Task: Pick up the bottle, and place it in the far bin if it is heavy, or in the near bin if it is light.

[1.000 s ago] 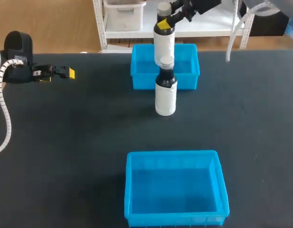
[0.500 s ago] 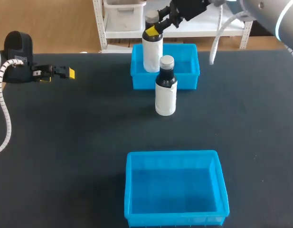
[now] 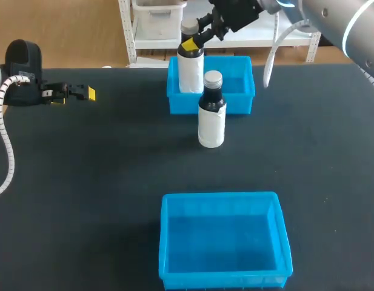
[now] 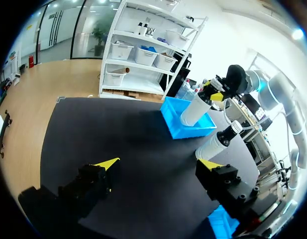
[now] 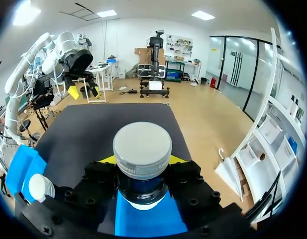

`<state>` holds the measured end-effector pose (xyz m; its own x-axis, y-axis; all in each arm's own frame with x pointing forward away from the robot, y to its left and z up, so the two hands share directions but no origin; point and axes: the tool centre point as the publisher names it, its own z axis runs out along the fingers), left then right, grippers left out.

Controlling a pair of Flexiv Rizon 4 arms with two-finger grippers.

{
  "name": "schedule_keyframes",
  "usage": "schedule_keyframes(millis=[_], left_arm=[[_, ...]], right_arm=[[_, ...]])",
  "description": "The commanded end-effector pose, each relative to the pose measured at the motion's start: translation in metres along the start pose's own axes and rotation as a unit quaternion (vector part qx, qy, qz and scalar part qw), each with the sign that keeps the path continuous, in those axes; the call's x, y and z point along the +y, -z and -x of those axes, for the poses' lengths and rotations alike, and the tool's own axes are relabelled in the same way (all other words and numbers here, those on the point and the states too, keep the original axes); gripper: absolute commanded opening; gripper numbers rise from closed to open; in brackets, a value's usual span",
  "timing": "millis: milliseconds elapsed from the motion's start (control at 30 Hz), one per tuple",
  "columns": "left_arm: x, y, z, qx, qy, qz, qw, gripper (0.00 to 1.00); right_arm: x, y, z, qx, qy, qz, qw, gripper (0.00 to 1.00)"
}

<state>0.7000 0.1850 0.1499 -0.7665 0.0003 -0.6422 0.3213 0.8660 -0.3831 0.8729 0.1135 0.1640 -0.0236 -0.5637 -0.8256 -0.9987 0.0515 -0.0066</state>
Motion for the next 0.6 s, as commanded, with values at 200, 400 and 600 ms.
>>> schedule_keyframes(millis=[200, 400, 600], left_arm=[[0.000, 0.000, 0.000, 0.000, 0.000, 0.000, 1.000, 1.00], [0.000, 0.000, 0.000, 0.000, 0.000, 0.000, 1.000, 1.00], [0.000, 0.000, 0.000, 0.000, 0.000, 0.000, 1.000, 1.00]], right_arm=[[-0.012, -0.013, -0.002, -0.004, -0.006, 0.030, 1.000, 0.00], [-0.013, -0.017, -0.006, -0.003, -0.008, 0.033, 0.999, 0.00], [-0.015, -0.021, -0.010, -0.001, -0.012, 0.035, 0.999, 0.00]])
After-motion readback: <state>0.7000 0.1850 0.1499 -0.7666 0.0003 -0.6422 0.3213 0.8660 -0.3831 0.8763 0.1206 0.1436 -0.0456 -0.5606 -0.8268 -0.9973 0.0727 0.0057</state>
